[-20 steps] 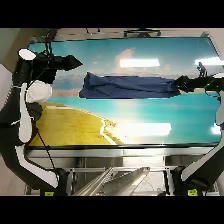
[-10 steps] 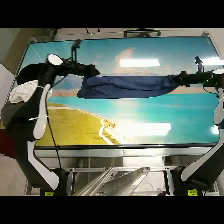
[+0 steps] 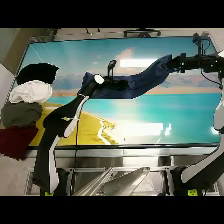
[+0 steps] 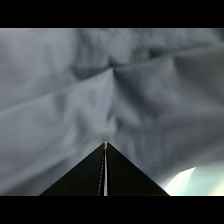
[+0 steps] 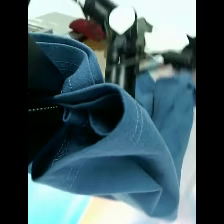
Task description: Fold the shirts.
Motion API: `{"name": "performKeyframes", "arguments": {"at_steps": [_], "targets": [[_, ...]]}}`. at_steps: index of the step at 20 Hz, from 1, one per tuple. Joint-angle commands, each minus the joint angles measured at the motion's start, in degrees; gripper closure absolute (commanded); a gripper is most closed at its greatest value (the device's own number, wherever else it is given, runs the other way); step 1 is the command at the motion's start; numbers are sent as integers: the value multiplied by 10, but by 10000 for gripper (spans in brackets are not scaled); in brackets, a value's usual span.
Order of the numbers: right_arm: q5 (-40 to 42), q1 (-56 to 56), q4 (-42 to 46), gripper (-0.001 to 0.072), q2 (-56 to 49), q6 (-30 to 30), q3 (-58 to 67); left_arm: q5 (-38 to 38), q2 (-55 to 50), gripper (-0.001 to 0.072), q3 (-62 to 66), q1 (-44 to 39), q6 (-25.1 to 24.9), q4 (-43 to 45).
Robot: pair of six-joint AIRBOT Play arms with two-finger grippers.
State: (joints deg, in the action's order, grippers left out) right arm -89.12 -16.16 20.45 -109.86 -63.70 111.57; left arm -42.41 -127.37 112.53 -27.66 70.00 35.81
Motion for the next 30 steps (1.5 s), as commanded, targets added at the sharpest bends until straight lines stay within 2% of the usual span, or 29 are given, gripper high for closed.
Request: {"name": "performKeyframes", "arguments": {"at_steps": [1,2,6,9,12,15,18,20,21,23,24,27,30], "targets": [[-12,32,-38,689,32,-15,2,19,-61,695,64,-25,49,-14],[-12,36,-38,689,35,-15,2,20,-65,695,66,-25,68,-15],[-9,42,-38,689,38,-26,2,-28,-56,695,62,-19,70,-15],[17,49,-38,689,38,-26,2,-115,-2,695,62,6,70,-15],[61,74,-38,688,36,-25,1,-218,103,694,62,70,54,-14],[166,142,-38,688,24,-18,1,-280,215,694,62,166,48,-14],[316,265,-38,688,-12,22,1,-314,290,693,50,254,47,-14],[443,367,-39,687,-56,76,1,-309,334,693,0,293,17,-13],[515,415,-42,652,-81,108,1,-310,348,693,-23,306,10,-13],[654,502,-56,267,-136,128,2,-310,366,692,-67,324,2,-14],[696,532,-73,201,-158,128,2,-311,370,692,-87,330,0,-14],[682,547,-71,209,-164,132,2,-322,371,692,-119,337,-9,-14],[575,484,-6,210,-118,112,2,-330,371,692,-126,337,-21,-13]]}}
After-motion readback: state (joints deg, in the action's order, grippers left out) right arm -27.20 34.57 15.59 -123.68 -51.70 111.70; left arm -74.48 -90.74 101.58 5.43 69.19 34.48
